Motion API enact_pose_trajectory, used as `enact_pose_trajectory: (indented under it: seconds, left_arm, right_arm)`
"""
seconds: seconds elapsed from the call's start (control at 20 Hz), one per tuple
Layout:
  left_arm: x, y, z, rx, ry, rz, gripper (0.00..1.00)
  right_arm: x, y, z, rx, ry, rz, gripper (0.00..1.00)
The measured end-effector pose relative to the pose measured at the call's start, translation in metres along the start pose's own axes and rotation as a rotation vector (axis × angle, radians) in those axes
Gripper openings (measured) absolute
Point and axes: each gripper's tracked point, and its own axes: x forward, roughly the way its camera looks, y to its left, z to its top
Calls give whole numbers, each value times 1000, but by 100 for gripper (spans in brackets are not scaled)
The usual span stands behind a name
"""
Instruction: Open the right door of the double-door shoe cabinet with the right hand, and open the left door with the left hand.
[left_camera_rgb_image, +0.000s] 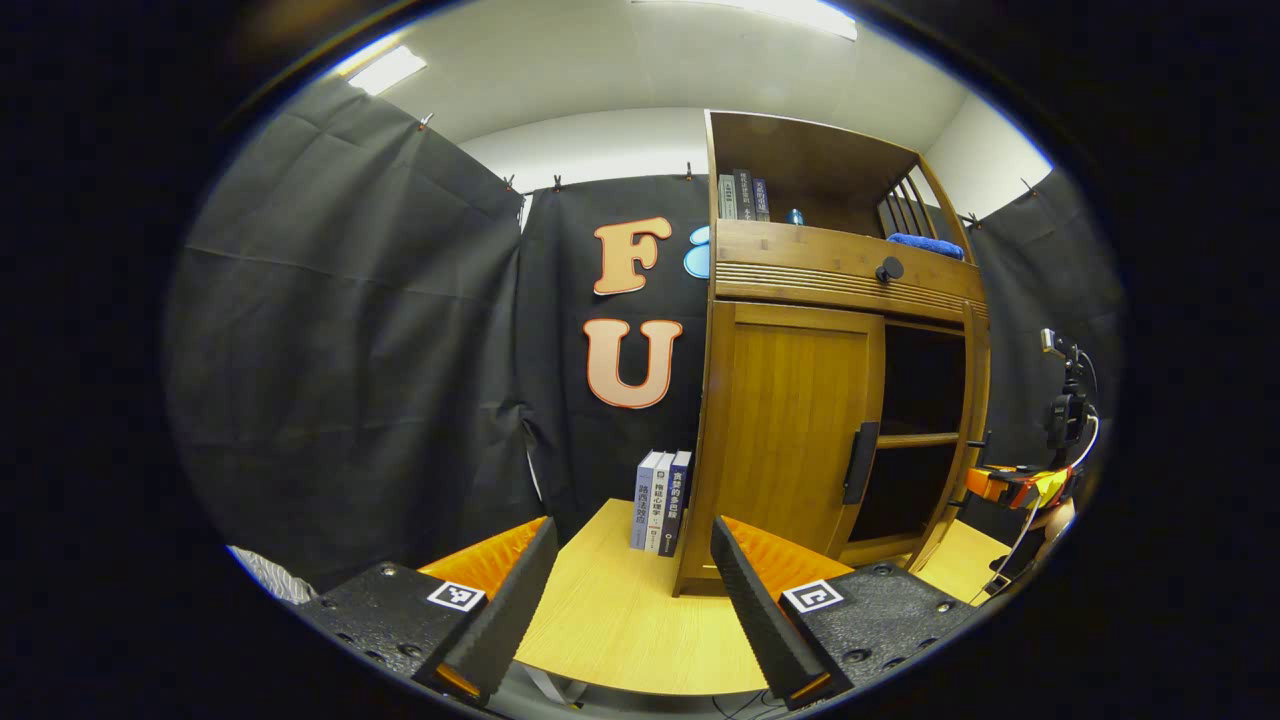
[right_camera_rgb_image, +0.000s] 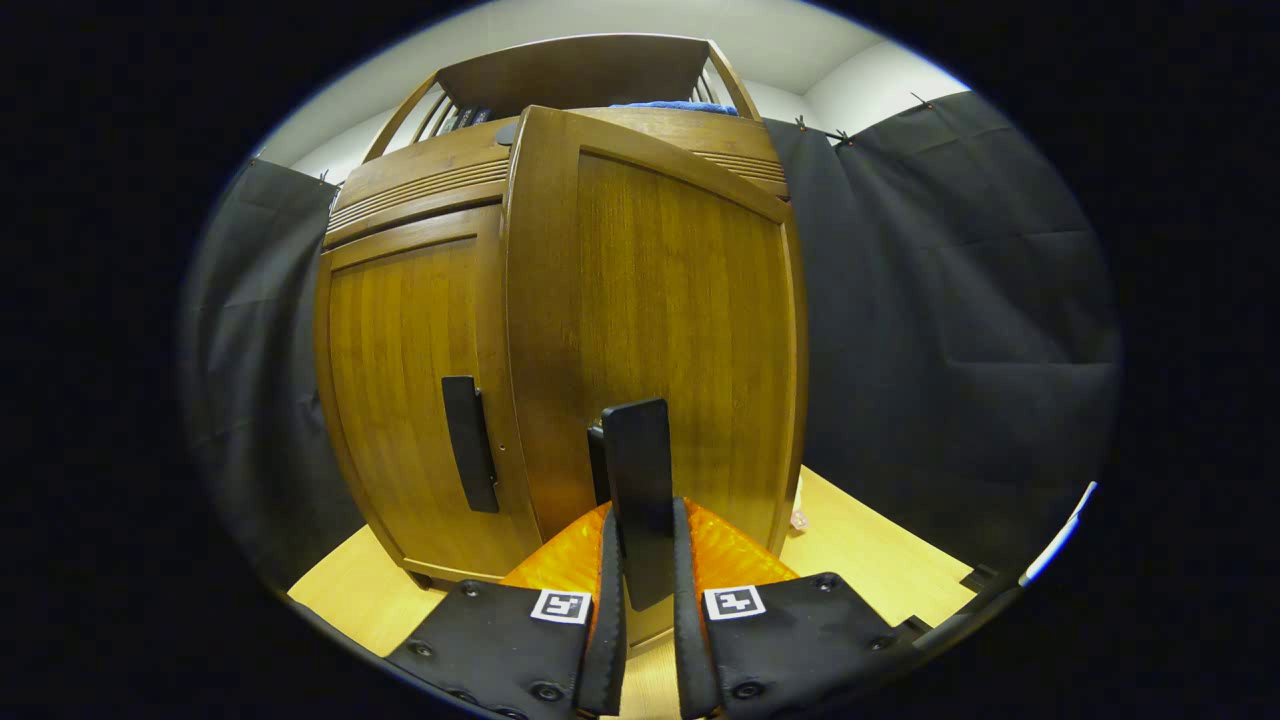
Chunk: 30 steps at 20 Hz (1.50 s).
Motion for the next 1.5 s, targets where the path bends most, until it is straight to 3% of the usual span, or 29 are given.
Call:
enact_pose_trajectory:
  seconds: [0.1, 0.15, 0.2, 0.45, 0.5, 0.6, 0.65, 0.7, 0.75, 0.85, 0.9, 0.95, 1.1, 1.15, 1.5]
  left_arm:
    - [2, -3, 1, -17, 1, -8, 89]
    - [2, -5, 1, -20, 4, -11, 89]
    - [2, -7, 0, -19, 6, -14, 89]
    - [7, -23, -4, -20, 17, -45, 89]
    - [7, -27, -4, -19, 18, -50, 94]
    - [8, -35, -4, -16, 19, -63, 94]
    - [9, -41, -5, -16, 20, -70, 94]
    - [10, -46, -5, -17, 20, -76, 89]
    - [11, -50, -4, -18, 20, -81, 94]
    - [12, -58, -4, -20, 21, -87, 89]
    - [12, -62, -3, -20, 19, -87, 89]
    - [13, -66, -3, -20, 18, -87, 89]
    - [13, -81, -4, -12, 14, -95, 89]
    - [13, -87, -2, -7, 12, -99, 89]
    - [13, -135, -2, -4, 7, -123, 89]
  right_arm:
    - [-9, -7, -1, 3, 4, -17, 22]
    - [-12, -11, -1, -2, 5, -22, 25]
    - [-16, -17, -2, -7, 4, -30, 21]
    - [-38, -40, -1, 16, -1, -67, 21]
    - [-37, -46, -1, 10, 3, -76, 9]
    - [-49, -54, -5, 18, -1, -86, 19]
    - [-54, -58, -8, 24, -1, -84, 9]
    - [-58, -62, -9, 29, 1, -79, 9]
    - [-60, -65, -10, 30, 3, -73, 10]
    - [-63, -73, -10, 25, 10, -74, 14]
    - [-64, -80, -10, 20, 14, -84, 8]
    - [-68, -92, -11, 17, 6, -109, 14]
    - [-77, -114, -9, 21, 4, -120, 2]
    - [-78, -120, -8, 23, 2, -114, 8]
    - [-86, -161, -8, 14, 2, -84, 8]
